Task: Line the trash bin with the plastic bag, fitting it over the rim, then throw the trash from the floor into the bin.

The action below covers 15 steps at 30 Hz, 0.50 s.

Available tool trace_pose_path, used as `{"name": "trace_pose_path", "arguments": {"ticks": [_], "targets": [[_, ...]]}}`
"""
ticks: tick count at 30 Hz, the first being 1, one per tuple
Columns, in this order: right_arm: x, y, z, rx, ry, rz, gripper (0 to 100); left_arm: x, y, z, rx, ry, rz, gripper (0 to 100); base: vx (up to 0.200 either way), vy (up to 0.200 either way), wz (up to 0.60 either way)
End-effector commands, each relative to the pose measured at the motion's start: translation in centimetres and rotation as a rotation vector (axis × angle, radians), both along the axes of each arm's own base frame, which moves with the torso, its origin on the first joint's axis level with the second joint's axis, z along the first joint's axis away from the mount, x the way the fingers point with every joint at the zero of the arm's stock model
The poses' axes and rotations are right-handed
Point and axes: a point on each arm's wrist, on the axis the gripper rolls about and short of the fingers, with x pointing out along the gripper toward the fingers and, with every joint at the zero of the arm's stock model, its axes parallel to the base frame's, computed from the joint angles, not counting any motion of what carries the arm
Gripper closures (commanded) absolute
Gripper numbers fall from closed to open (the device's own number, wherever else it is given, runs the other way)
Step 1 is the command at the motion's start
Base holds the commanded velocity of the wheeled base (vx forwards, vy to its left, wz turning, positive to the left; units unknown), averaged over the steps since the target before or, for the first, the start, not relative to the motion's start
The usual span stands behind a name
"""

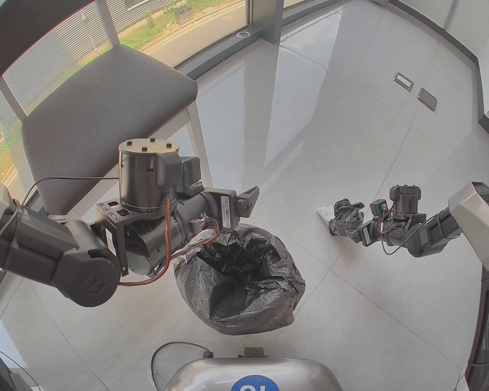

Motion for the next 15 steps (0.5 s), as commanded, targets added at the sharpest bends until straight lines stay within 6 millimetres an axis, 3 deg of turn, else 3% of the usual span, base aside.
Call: {"name": "trace_pose_path", "arguments": {"ticks": [1, 5, 15], "targets": [[1.0, -0.5, -1.1, -0.018, -0.002, -0.004, 0, 0.3, -0.2, -0.3, -0.001, 0.001, 0.001, 0, 0.000, 0.000, 0.00], [2.4, -0.4, -1.4, -0.019, -0.044, -0.001, 0, 0.3, -0.2, -0.1, -0.006, -0.005, 0.001, 0, 0.000, 0.000, 0.00], [4.7, 0.0, -4.2, -0.004, -0.047, -0.002, 0, 0.0, -0.7, 0.1, -0.015, -0.017, -0.014, 0, 0.000, 0.000, 0.00]]}}
